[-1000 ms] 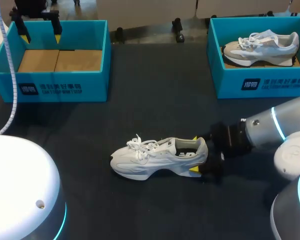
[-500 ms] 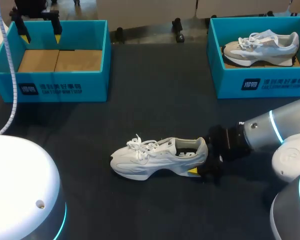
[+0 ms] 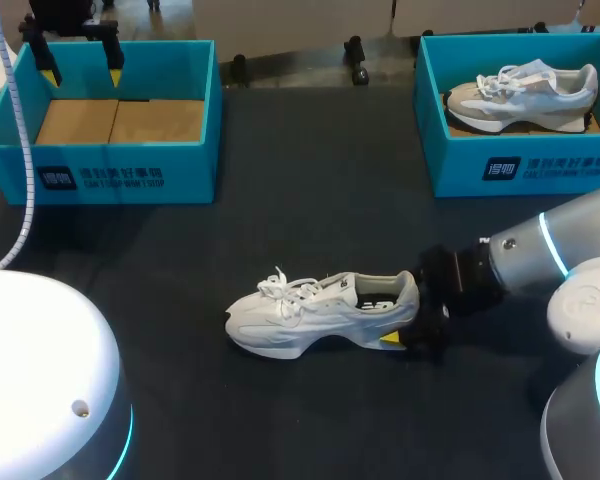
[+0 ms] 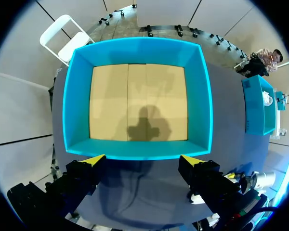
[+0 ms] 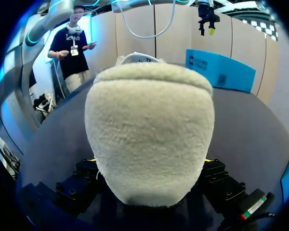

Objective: Take the shoe out of the shoebox, open the shoe tongue, remove and reinsert the insole, then place the shoe into the shoebox

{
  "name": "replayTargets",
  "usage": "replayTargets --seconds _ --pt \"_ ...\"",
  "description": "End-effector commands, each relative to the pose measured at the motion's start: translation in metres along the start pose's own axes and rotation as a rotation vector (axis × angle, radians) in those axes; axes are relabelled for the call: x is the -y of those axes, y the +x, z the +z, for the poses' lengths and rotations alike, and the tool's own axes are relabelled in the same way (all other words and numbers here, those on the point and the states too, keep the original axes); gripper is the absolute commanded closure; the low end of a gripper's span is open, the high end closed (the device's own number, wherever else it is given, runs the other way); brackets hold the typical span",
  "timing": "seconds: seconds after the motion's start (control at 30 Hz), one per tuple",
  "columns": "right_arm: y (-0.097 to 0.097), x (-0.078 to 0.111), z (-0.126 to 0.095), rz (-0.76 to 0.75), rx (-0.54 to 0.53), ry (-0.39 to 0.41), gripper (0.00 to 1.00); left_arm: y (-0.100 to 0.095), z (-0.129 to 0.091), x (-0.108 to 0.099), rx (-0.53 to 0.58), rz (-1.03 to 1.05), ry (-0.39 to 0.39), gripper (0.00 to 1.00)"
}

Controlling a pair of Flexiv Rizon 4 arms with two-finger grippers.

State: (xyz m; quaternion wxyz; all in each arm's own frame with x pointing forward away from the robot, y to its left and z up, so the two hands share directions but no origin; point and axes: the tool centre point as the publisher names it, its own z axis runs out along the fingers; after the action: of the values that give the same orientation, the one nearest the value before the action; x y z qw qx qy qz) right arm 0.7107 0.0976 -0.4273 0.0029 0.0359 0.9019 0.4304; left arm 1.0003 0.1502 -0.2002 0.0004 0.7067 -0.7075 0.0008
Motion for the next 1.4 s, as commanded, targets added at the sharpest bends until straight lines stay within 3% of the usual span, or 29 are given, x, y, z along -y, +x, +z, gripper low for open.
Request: replayTargets --seconds 0.03,0.6,0.9,1.4 --pt "-0.001 0.0 0.001 0.002 0.002 0.005 1.0 0.0 0.0 0.0 0.001 0.0 0.0 0.0" --pt "-0.001 0.0 0.001 0.002 0.002 0.005 1.0 0.0 0.0 0.0 0.001 0.0 0.0 0.0" --pt "-0.001 0.0 0.001 0.002 0.002 0.005 1.0 0.018 -0.002 -0.039 -0.013 -0.039 0.018 0.0" --pt "-0.001 0.0 0.001 0.002 0.002 0.005 1.0 0.067 -0.003 -0.102 -0.003 -0.029 0.002 0.0"
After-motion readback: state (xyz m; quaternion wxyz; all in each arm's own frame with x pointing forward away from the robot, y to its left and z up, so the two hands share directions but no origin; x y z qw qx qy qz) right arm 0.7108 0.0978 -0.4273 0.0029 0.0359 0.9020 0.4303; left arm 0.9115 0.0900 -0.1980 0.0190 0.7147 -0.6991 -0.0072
